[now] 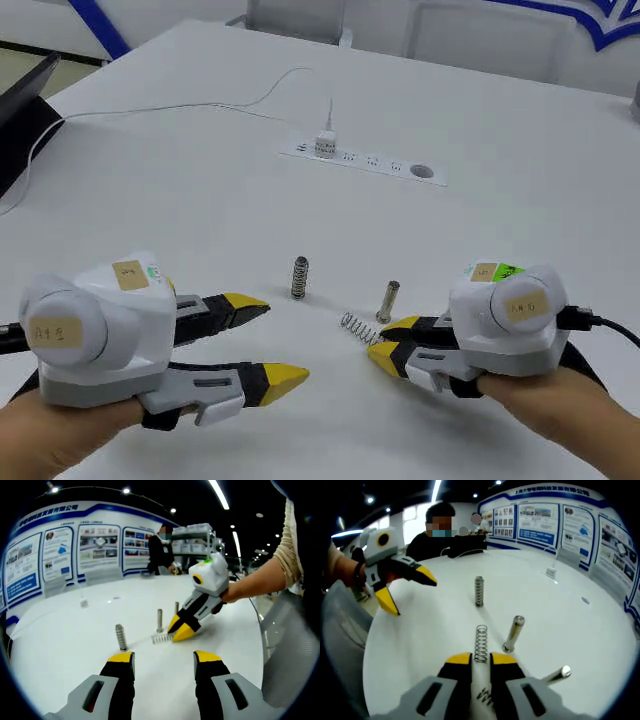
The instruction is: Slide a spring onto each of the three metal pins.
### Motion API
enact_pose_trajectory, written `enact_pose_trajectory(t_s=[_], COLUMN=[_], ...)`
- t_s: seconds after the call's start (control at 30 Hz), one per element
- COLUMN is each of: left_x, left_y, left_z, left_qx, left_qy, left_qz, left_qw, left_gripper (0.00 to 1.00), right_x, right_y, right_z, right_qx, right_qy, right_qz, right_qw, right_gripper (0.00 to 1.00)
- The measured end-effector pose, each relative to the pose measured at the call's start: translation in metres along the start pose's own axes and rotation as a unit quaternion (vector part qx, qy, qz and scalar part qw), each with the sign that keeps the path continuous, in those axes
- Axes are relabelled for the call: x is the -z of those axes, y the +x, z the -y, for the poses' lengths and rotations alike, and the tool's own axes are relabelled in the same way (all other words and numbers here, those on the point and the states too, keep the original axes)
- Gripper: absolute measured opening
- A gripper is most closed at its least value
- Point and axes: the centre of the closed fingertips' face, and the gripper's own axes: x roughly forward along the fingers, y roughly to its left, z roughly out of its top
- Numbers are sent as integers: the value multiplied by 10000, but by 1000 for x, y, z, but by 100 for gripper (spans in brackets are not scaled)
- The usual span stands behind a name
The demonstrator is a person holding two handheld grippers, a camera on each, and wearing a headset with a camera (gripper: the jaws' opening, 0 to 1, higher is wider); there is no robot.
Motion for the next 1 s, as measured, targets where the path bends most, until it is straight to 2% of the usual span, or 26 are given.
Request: enact_pose_trajectory(t_s=[0.5,1.0], left_x=[0,0], left_y=[2,9], left_z=[0,5], left_qx=[46,181], left_qy=[60,200], left_qz=[-35,-108], left_qw=[10000,9996], left_gripper=[47,44], right_x=[-1,-20], right_y=[-1,-15], right_z=[-3,-24], right_qx=[-41,-362], right_qy=[-29,-224], right_qz=[-1,77], right_qw=[10000,9991], right_gripper=[12,11])
